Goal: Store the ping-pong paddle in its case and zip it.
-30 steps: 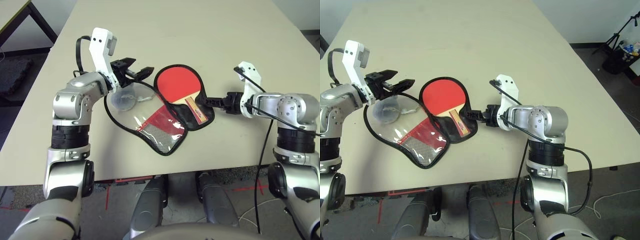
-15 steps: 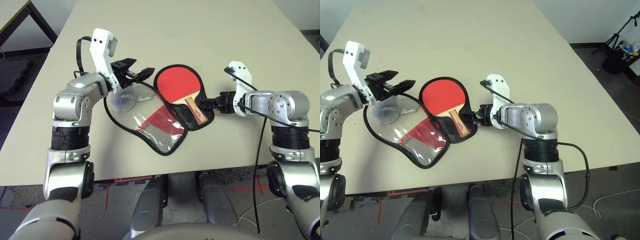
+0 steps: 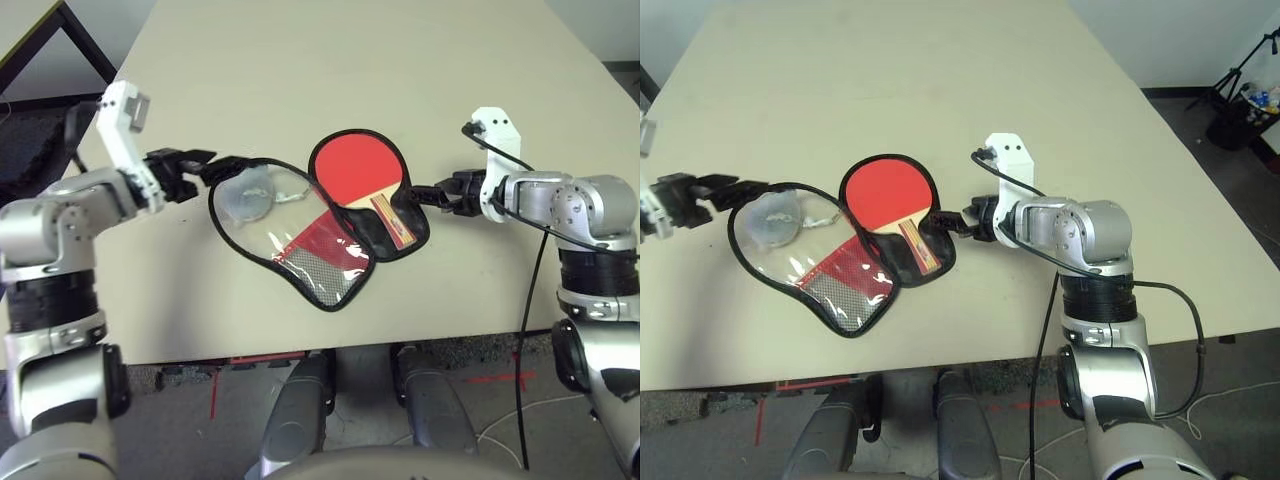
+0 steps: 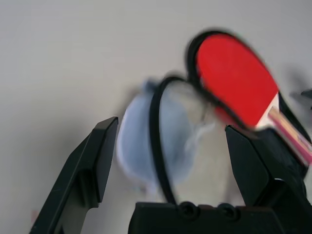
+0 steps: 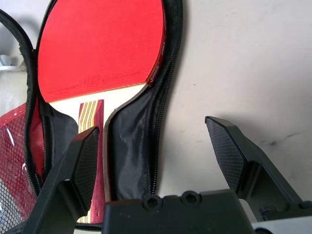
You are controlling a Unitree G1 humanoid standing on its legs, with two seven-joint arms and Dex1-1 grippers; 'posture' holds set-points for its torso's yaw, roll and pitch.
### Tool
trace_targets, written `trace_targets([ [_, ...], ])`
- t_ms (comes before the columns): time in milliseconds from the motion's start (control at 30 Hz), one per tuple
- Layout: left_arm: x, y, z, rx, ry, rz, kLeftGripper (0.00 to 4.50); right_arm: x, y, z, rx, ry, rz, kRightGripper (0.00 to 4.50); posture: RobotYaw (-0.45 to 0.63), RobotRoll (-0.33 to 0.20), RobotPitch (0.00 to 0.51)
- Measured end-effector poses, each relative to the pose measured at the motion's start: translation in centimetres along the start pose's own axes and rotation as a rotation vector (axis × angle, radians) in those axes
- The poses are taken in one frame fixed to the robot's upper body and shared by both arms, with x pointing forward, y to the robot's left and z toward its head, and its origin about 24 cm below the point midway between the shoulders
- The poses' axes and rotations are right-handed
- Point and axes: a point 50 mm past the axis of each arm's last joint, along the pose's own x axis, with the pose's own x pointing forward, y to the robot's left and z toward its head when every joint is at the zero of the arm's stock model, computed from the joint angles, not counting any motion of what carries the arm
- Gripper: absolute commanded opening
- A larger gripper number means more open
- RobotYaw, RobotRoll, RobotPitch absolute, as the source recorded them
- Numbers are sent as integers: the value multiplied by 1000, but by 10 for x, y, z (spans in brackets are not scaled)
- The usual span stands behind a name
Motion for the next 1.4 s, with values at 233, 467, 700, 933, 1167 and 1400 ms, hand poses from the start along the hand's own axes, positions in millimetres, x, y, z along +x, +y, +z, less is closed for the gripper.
trace_targets([
  [233, -11, -10, -35, -122, 132, -81, 4500, -2, 3, 2, -21, -8, 3, 4488, 120, 0, 229],
  [467, 11, -41, -49, -196, 132, -241, 4309, -5, 4, 8, -32, -14, 4, 4497, 113, 0, 232],
  [700, 29, -52, -43, -204, 92, -269, 2204, -4, 4, 8, -31, -15, 0, 4500, 94, 0, 231],
  [933, 41, -60, -30, -187, 50, -309, 68, -9, 3, 11, -28, -40, -21, 4500, 94, 0, 231],
  [1167, 64, -98, 17, -147, -76, -506, 978, -21, 0, 28, -54, -107, -65, 4500, 87, 0, 229],
  [1400, 90, -129, 38, -196, -90, -668, 3232, -34, -12, 38, -68, -148, -168, 4500, 65, 0, 228],
])
